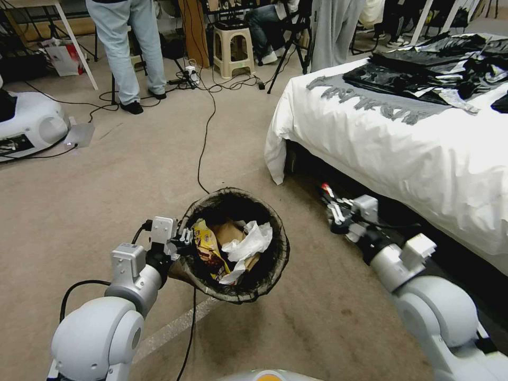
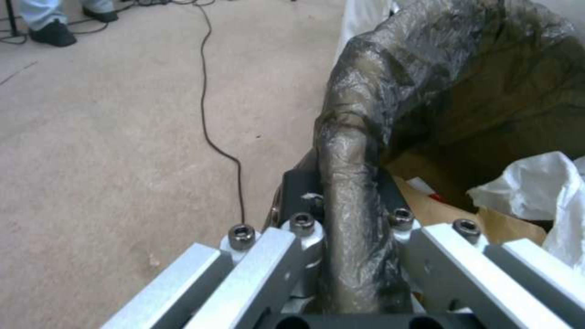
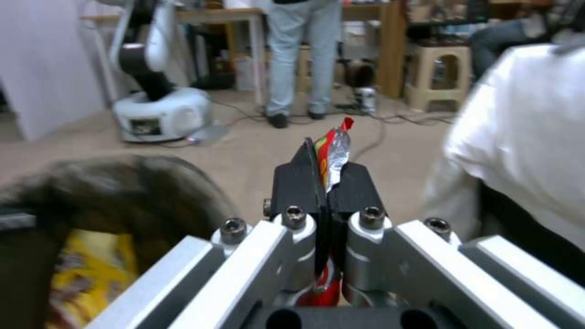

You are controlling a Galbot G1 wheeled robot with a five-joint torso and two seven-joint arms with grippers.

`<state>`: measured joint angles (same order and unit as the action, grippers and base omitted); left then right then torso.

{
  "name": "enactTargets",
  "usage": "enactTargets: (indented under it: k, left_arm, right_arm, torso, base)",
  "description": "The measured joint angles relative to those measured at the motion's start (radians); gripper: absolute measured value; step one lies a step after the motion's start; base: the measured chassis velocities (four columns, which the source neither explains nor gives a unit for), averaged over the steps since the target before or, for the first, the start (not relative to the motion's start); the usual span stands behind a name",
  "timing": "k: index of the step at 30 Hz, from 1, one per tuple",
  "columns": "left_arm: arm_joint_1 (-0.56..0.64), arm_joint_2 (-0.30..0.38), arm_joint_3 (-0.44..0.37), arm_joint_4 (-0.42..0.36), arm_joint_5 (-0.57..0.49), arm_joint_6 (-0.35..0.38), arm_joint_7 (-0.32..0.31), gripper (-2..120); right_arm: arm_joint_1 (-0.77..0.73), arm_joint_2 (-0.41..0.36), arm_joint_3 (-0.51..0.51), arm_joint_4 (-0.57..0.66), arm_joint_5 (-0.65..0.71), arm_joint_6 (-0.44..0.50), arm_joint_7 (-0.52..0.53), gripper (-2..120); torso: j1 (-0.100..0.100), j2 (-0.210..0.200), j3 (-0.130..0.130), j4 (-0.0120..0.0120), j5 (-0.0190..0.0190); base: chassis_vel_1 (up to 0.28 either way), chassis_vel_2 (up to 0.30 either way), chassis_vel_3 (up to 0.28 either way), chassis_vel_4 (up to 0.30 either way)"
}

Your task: Pick up the trash bin, then pick up the garbage from the floor and place it into the trash bin.

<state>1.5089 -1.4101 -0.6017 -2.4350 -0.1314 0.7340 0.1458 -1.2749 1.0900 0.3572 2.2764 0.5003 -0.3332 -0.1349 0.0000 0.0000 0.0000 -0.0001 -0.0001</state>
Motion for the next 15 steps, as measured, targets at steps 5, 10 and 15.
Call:
enactTargets:
  k: [5, 10, 15]
  left_arm:
    - [-0.003, 0.000, 0.006, 0.006, 0.002, 0.000, 0.000, 3]
    - [-0.008, -0.007, 0.005, 0.012, 0.002, 0.001, -0.001, 3]
    - [-0.014, -0.010, 0.007, 0.020, 0.003, 0.001, -0.002, 3]
  right_arm:
    - [0.120, -0.026, -0.151, 0.005, 0.027, -0.037, 0.031, 0]
    - [0.207, -0.024, -0.264, 0.005, 0.060, -0.069, 0.049, 0]
    - [0.234, -0.035, -0.341, 0.000, 0.068, -0.084, 0.066, 0]
  torso:
    - [0.000, 0.000, 0.000, 0.0002, 0.0000]
    - [0.000, 0.000, 0.000, 0.0002, 0.0000]
    - [0.000, 0.000, 0.000, 0.0001, 0.0000]
  base:
    - [0.000, 0.000, 0.000, 0.000]
    - [0.000, 0.000, 0.000, 0.000]
    - [0.000, 0.000, 0.000, 0.000]
